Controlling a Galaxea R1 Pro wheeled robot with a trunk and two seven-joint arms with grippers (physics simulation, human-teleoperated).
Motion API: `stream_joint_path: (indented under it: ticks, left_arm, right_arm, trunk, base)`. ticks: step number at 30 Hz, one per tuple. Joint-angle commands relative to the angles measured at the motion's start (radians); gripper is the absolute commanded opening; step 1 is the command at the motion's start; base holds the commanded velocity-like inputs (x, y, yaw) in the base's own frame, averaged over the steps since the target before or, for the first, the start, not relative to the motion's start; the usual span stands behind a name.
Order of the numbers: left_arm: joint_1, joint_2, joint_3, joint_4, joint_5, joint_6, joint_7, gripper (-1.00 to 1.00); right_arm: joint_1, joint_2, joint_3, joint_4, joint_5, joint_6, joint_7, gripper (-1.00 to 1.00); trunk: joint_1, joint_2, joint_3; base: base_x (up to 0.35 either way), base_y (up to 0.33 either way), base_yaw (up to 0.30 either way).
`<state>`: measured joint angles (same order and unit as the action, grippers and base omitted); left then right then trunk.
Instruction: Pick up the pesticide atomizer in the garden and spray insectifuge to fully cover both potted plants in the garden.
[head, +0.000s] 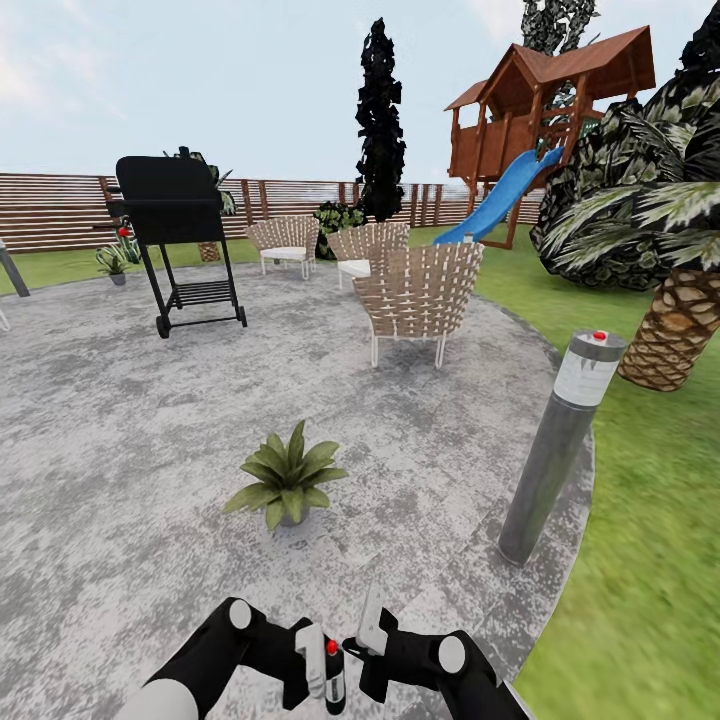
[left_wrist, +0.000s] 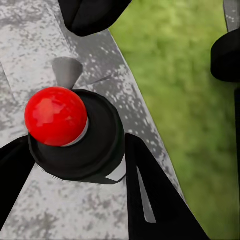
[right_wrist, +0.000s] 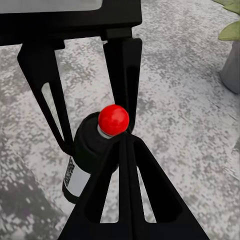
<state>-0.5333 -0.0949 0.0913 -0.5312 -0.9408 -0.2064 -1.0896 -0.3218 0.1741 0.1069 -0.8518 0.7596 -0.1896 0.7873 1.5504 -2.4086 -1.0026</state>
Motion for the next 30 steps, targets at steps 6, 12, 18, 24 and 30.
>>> stream_joint_path:
  ticks: [6,12,18,24,30]
  left_arm:
    - [-0.002,-0.003,0.008,0.0,-0.01,-0.01,-0.004,-1.0]
    - [-0.002,-0.002,0.008,0.005,-0.006,-0.011,-0.008,-1.0]
    - [-0.002,0.002,0.004,0.012,0.046,-0.042,-0.013,-1.0]
    - [-0.002,0.002,0.004,0.014,0.051,-0.053,-0.013,-1.0]
    - [-0.001,0.002,0.005,0.014,0.051,-0.054,-0.013,-1.0]
  right_arm:
    - [0.0,0.0,-0.001,-0.001,0.01,-0.007,0.0,-1.0]
    - [0.0,0.0,-0.001,-0.001,0.01,-0.007,0.0,-1.0]
    - [0.0,0.0,-0.001,-0.001,0.01,-0.007,0.0,-1.0]
    - [0.0,0.0,-0.001,-0.001,0.01,-0.007,0.0,-1.0]
    - [0.0,0.0,-0.001,0.0,0.01,-0.007,0.0,-1.0]
  trunk:
    - [0.0,0.0,-0.001]
    - [0.0,0.0,-0.001]
    - [0.0,0.0,-0.001]
    - [0.0,0.0,-0.001]
    - [0.0,0.0,-0.001]
  base:
    - [0.0,0.0,0.0]
    - [0.0,0.0,0.0]
    - [0.0,0.0,0.0]
    - [0.0,0.0,0.0]
    - [0.0,0.0,0.0]
